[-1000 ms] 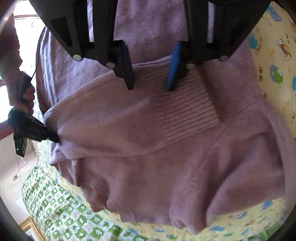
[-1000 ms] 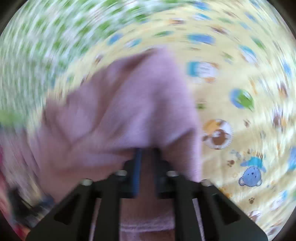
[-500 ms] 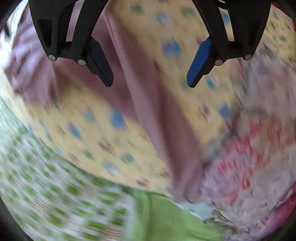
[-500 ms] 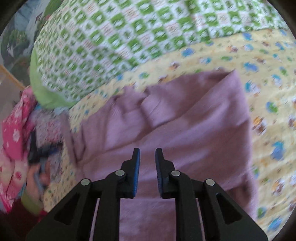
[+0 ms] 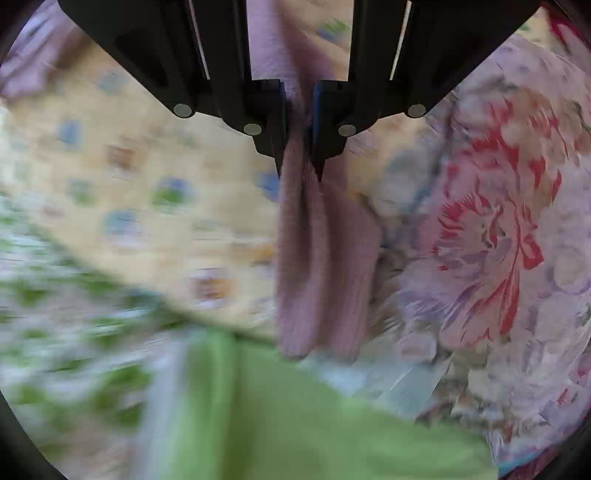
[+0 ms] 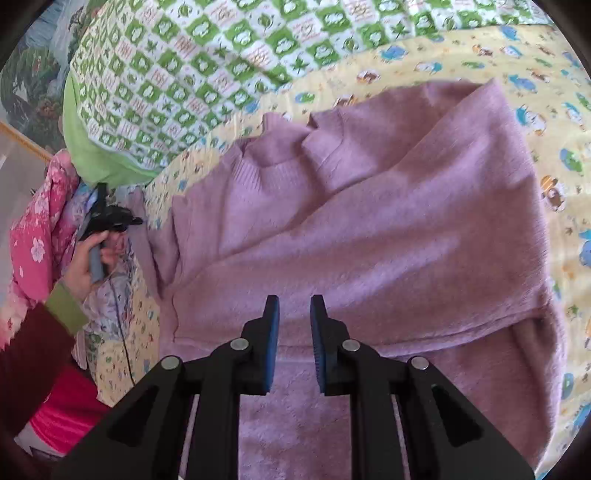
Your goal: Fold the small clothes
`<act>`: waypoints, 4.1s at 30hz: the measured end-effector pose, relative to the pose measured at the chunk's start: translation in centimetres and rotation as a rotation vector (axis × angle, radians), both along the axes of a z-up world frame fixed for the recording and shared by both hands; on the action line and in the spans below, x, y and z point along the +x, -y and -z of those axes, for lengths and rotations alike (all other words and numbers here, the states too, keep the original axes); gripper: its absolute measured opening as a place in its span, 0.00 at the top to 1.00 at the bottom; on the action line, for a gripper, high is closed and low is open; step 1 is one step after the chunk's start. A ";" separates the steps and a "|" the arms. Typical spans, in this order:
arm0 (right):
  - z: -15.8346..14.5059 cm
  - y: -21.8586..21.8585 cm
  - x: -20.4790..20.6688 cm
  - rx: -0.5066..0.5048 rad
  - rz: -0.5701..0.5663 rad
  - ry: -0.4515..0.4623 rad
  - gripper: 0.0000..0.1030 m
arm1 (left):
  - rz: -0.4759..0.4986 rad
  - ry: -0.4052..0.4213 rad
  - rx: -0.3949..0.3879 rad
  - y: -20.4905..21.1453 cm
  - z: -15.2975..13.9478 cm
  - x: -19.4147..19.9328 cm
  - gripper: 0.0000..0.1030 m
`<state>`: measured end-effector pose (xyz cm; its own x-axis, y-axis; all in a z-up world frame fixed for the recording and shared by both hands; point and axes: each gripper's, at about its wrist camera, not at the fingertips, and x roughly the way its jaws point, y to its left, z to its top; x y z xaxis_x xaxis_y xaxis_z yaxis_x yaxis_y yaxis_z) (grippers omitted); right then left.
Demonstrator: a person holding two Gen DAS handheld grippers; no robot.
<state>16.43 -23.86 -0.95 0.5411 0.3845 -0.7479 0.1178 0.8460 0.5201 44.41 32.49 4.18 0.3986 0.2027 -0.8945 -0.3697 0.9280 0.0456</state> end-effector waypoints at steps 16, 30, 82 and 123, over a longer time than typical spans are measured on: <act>-3.0 4.2 -1.5 0.023 0.189 0.066 0.80 | 0.861 0.071 -0.217 37.7 -0.9 -18.5 0.58; 3.9 6.0 1.8 0.009 0.273 -0.066 0.62 | 0.524 -0.051 0.124 20.5 7.4 -22.6 0.45; -5.7 -13.2 10.4 -0.004 -0.397 0.062 0.66 | 0.138 -0.090 -0.531 15.3 7.9 -24.2 0.42; -2.2 -9.9 9.6 -0.069 -0.232 0.113 0.48 | 0.257 -0.012 -0.402 12.3 6.7 -27.7 0.63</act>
